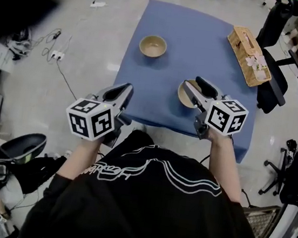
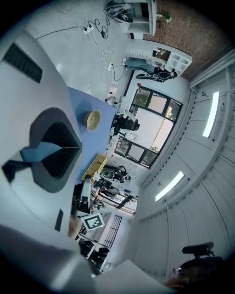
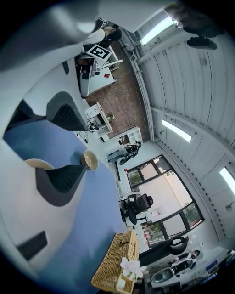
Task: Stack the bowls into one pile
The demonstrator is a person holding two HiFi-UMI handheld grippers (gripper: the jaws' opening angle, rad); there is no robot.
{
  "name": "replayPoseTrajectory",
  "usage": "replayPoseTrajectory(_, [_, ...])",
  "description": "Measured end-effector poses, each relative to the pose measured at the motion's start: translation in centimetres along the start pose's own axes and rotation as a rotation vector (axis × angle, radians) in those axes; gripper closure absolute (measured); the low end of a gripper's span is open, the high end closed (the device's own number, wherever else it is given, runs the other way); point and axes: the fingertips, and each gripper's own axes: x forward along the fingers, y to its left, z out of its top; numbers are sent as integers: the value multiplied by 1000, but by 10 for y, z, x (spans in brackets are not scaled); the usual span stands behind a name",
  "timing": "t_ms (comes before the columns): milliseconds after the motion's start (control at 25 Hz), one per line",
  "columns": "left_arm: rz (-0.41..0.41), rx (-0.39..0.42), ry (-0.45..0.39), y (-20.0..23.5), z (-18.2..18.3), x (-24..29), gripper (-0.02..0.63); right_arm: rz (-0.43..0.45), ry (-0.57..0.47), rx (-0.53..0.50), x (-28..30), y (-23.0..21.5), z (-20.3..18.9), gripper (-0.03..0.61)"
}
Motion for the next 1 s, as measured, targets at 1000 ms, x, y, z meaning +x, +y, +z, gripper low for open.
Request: replayPoseTrajectory(1000, [-55,-31,152,157,74,78,589,-129,121,159,183,-47,29,353])
